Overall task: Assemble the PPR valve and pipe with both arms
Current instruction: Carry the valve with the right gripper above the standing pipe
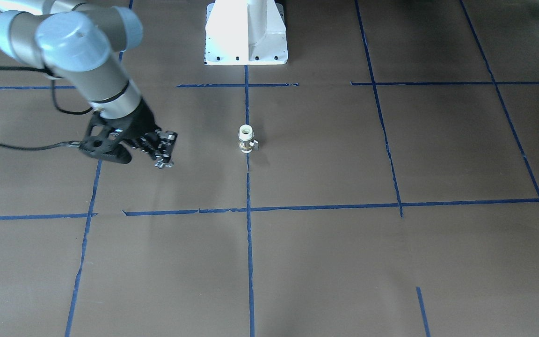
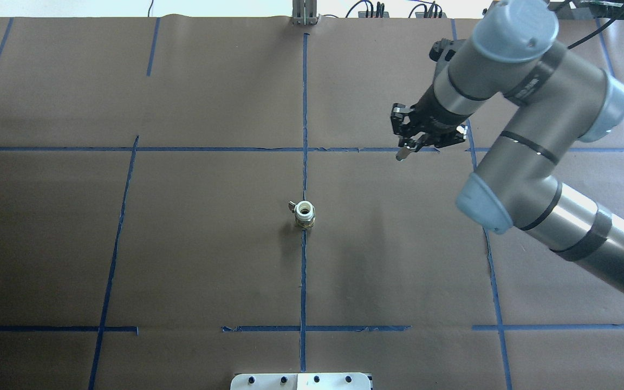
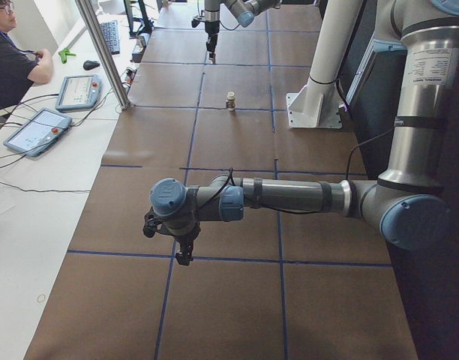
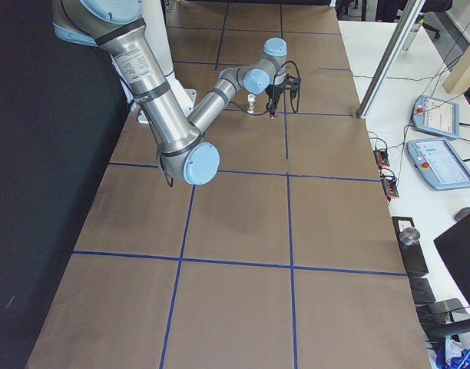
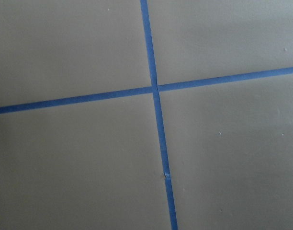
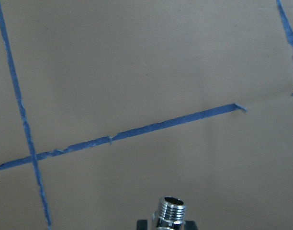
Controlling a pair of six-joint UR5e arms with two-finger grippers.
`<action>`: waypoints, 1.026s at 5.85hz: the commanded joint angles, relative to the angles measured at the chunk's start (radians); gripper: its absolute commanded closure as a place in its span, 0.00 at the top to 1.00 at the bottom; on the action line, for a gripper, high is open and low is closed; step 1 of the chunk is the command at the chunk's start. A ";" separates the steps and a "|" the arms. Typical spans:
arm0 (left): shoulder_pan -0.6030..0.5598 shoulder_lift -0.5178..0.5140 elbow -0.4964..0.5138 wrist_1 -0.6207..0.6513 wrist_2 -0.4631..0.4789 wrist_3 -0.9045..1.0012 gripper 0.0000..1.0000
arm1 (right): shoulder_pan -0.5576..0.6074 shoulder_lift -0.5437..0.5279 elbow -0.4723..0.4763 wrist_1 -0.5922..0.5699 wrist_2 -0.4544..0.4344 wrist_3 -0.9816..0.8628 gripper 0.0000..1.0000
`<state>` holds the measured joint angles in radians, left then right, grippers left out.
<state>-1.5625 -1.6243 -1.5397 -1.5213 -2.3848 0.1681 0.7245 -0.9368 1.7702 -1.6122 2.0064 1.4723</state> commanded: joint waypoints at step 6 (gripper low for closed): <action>-0.001 0.001 0.003 -0.005 0.004 -0.002 1.00 | -0.257 0.240 -0.038 -0.230 -0.212 0.367 0.00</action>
<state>-1.5626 -1.6230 -1.5371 -1.5263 -2.3808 0.1657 0.4702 -0.7078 1.7427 -1.8385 1.7965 1.8369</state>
